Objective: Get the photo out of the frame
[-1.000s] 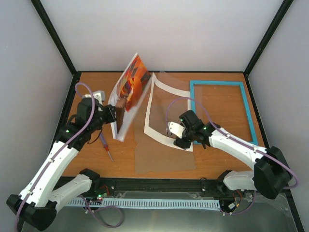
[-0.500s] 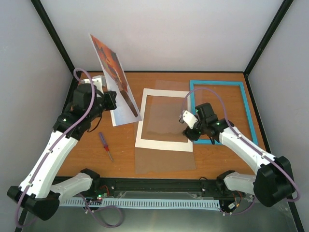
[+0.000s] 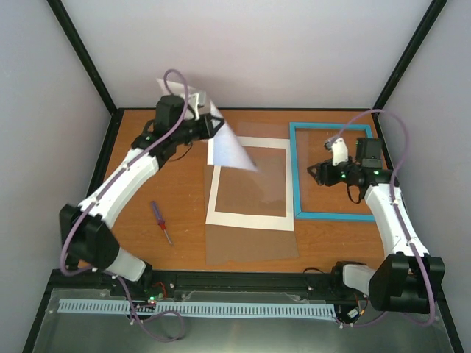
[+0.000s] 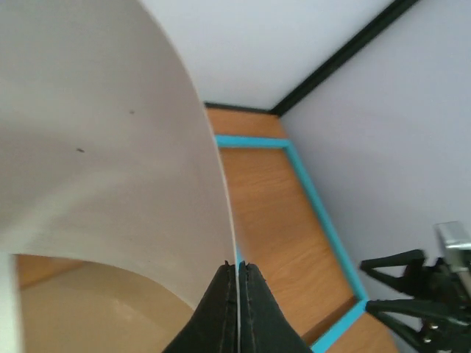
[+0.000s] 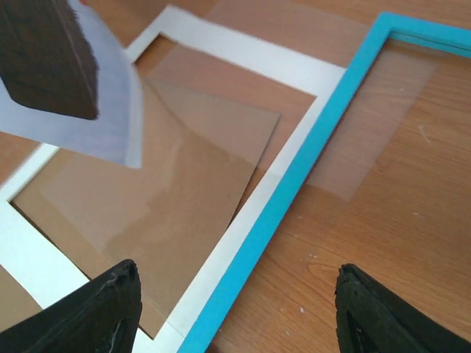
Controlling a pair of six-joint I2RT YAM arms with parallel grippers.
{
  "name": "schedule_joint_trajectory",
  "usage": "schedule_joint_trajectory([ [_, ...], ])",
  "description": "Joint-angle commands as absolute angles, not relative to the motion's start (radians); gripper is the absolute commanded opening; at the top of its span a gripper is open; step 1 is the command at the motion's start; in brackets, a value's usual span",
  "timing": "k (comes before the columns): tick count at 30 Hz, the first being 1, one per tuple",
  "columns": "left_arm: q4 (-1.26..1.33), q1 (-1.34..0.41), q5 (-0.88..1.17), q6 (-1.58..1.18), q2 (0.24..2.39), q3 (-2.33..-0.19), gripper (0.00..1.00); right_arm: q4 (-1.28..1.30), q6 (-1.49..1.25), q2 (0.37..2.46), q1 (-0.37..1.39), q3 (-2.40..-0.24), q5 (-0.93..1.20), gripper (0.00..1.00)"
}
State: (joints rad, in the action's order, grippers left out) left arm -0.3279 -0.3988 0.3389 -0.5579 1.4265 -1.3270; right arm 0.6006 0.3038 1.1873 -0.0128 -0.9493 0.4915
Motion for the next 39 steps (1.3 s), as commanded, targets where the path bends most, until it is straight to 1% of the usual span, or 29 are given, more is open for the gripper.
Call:
schedule_joint_trajectory([
  [1,-0.103,-0.393,0.619,-0.631,1.552,-1.562,0.01,0.629,0.193,1.167,-0.164,-1.022,0.763,0.70],
  [6,-0.103,-0.399,0.688,-0.685,1.638,-1.802,0.01,0.611,0.137,1.179,-0.308,-1.079,0.899,0.70],
  [8,-0.065,-0.402,0.724,-0.730,1.624,-1.818,0.01,0.593,0.119,1.181,-0.340,-1.084,0.936,0.70],
  [10,-0.007,-0.402,0.750,-0.778,1.586,-1.781,0.01,0.566,0.113,1.175,-0.348,-1.070,0.942,0.70],
  [13,0.060,-0.403,0.716,-0.849,1.496,-1.630,0.01,0.505,0.139,1.126,-0.348,-1.012,0.916,0.70],
  [16,0.126,-0.402,0.667,-0.919,1.420,-1.408,0.01,0.423,0.149,1.058,-0.349,-0.929,0.838,0.70],
  [22,0.549,-0.402,0.736,-1.176,1.377,-0.875,0.01,0.439,0.197,1.063,-0.348,-0.887,0.919,0.70],
  [26,0.642,-0.406,0.709,-1.223,1.384,-0.637,0.01,0.445,0.206,1.086,-0.347,-0.874,0.942,0.69],
  [33,0.616,-0.408,0.672,-1.175,1.391,-0.403,0.01,0.441,0.212,1.101,-0.347,-0.863,0.953,0.69],
  [39,0.554,-0.409,0.649,-1.129,1.347,-0.313,0.01,0.443,0.214,1.106,-0.345,-0.858,0.961,0.69],
])
